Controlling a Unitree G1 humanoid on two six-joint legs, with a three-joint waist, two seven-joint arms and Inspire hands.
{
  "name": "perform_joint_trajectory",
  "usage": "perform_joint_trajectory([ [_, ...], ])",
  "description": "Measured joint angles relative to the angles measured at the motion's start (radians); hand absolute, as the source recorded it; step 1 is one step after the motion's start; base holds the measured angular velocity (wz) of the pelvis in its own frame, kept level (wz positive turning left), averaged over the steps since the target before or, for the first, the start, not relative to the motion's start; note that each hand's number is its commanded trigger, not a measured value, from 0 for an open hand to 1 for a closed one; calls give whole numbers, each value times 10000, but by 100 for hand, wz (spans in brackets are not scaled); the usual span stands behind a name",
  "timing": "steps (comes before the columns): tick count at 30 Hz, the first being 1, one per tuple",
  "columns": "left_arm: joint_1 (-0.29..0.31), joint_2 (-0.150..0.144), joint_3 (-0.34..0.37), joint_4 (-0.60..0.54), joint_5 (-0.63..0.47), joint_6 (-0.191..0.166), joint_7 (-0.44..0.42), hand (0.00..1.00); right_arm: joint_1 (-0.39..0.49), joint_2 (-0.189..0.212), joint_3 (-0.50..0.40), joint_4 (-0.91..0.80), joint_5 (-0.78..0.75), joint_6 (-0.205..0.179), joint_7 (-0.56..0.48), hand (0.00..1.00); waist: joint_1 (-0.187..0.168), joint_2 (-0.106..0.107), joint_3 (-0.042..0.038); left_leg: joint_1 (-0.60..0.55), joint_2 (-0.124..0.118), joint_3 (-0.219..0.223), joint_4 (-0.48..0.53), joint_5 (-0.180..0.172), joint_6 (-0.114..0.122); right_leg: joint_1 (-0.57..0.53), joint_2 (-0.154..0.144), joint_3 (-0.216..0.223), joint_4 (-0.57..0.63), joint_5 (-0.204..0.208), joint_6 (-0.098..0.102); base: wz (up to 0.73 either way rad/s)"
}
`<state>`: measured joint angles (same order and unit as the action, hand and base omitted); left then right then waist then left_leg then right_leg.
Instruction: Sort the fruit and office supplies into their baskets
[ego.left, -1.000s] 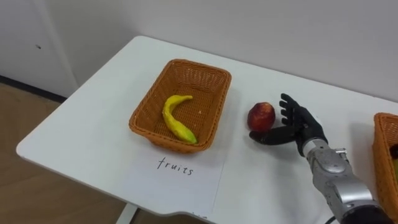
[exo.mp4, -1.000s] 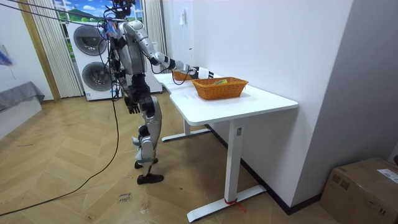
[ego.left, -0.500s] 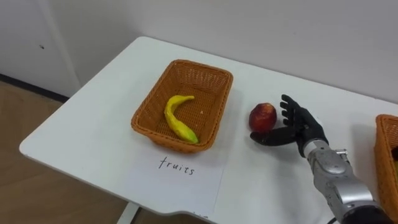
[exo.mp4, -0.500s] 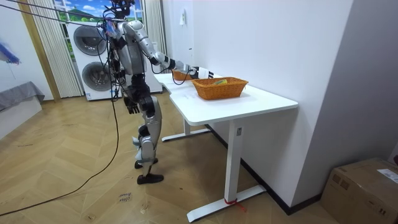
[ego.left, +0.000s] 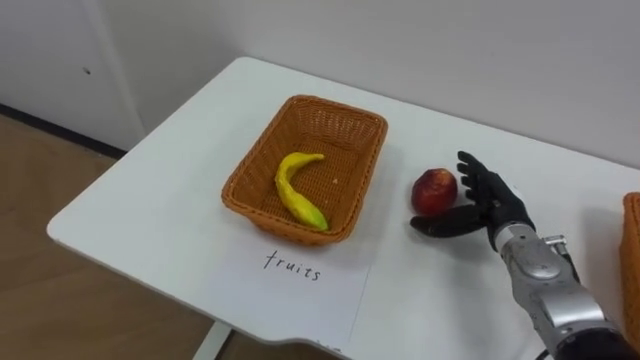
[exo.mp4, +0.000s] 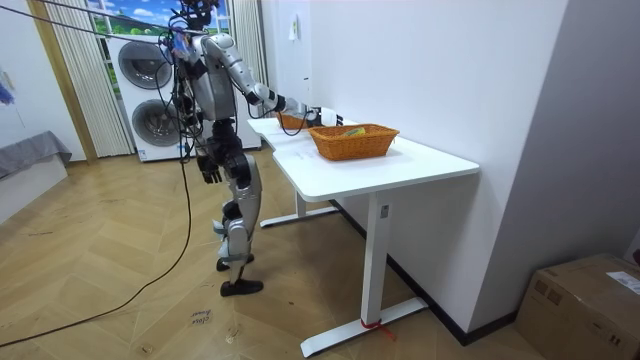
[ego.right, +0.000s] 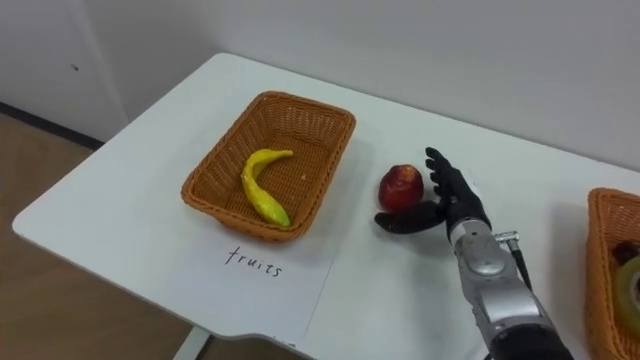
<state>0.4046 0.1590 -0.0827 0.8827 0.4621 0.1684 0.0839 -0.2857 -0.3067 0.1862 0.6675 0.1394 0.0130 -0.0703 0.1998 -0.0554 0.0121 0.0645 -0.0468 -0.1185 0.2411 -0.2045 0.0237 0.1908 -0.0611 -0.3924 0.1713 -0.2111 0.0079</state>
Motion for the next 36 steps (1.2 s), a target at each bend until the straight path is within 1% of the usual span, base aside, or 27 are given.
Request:
perform_joint_trajectory([
  [5, 12, 71, 0, 4, 1, 10, -84, 0, -330, -23, 293, 332, -100, 2, 109, 0, 1, -47, -1, 1, -4, -54, 33, 1, -1, 15, -21, -102, 3, -9, -4, 2],
  [7, 2, 77, 0, 4, 2, 40, -140, 0, -458, -21, 319, 538, -397, 2, 205, 0, 0, -57, 3, -1, -10, -92, 33, 1, -1, 22, -71, -181, 4, -12, 1, 5],
  [12, -3, 109, -23, 9, 2, 64, -293, 0, -507, -17, 337, 706, -723, 2, 291, 0, 27, -115, 16, 18, -20, -147, 6, 1, -1, 31, -75, -207, 3, -18, 4, 2],
  [17, -5, 112, -52, 18, -1, 64, -362, 0, -506, -17, 382, 741, -834, 3, 298, 0, 73, -129, 21, 42, -16, -154, 2, 3, -3, 35, -78, -199, 30, -22, 2, 0],
  [20, -22, 120, -53, 17, -5, 62, -366, 0, -506, -20, 407, 811, -963, 3, 293, 0, 160, -166, 54, 110, -17, -126, -23, 5, -5, 42, -88, -181, 174, -110, 3, -1],
  [22, -42, 148, -99, 16, -15, 54, -392, 0, -509, -46, 407, 889, -1077, 3, 298, 0, 243, -214, 58, 122, -23, -125, -22, 4, -6, 40, -124, -189, 175, -133, 6, 0],
  [26, -85, 164, -106, 33, -16, 57, -514, 0, -666, -56, 412, 1135, -1101, 4, 327, 0, 283, -244, 56, 112, -31, -124, -10, 3, -8, 41, -114, -219, 173, -140, 1, 0],
  [27, -86, 169, -123, 33, -17, 56, -513, 0, -708, -57, 412, 1179, -1097, 4, 350, 9, 280, -247, 55, 103, -34, -124, -7, 3, -9, 40, -106, -228, 168, -141, 1, 0],
  [28, -86, 176, -138, 48, -11, 56, -513, 0, -719, -57, 406, 1182, -1099, 5, 364, 41, 271, -254, 54, 83, -41, -147, 11, 3, -9, 37, -101, -247, 159, -141, 1, 3],
  [29, -89, 179, -148, 62, -10, 56, -514, 0, -720, -58, 403, 1182, -1099, 5, 364, 91, 266, -259, 53, 76, -47, -160, 16, 3, -9, 36, -101, -257, 157, -141, 1, 5],
  [30, -98, 181, -170, 74, -6, 64, -523, 0, -722, -63, 388, 1187, -1105, 5, 363, 100, 261, -256, 54, 61, -52, -181, 43, 3, -9, 31, -95, -257, 152, -141, 1, 6],
  [33, -166, 182, -168, 122, 3, 66, -538, 0, -722, -120, 376, 1188, -1261, 4, 213, 100, 266, -245, 51, 11, -59, -218, 165, 3, -9, 22, -86, -262, 165, -141, 1, 3],
  [36, -203, 182, -161, 162, 6, 65, -539, 0, -780, -292, 303, 1188, -1500, 4, 151, 100, 279, -235, 50, -1, -57, -218, 165, 2, -11, 12, -92, -258, 160, -141, 1, 0],
])
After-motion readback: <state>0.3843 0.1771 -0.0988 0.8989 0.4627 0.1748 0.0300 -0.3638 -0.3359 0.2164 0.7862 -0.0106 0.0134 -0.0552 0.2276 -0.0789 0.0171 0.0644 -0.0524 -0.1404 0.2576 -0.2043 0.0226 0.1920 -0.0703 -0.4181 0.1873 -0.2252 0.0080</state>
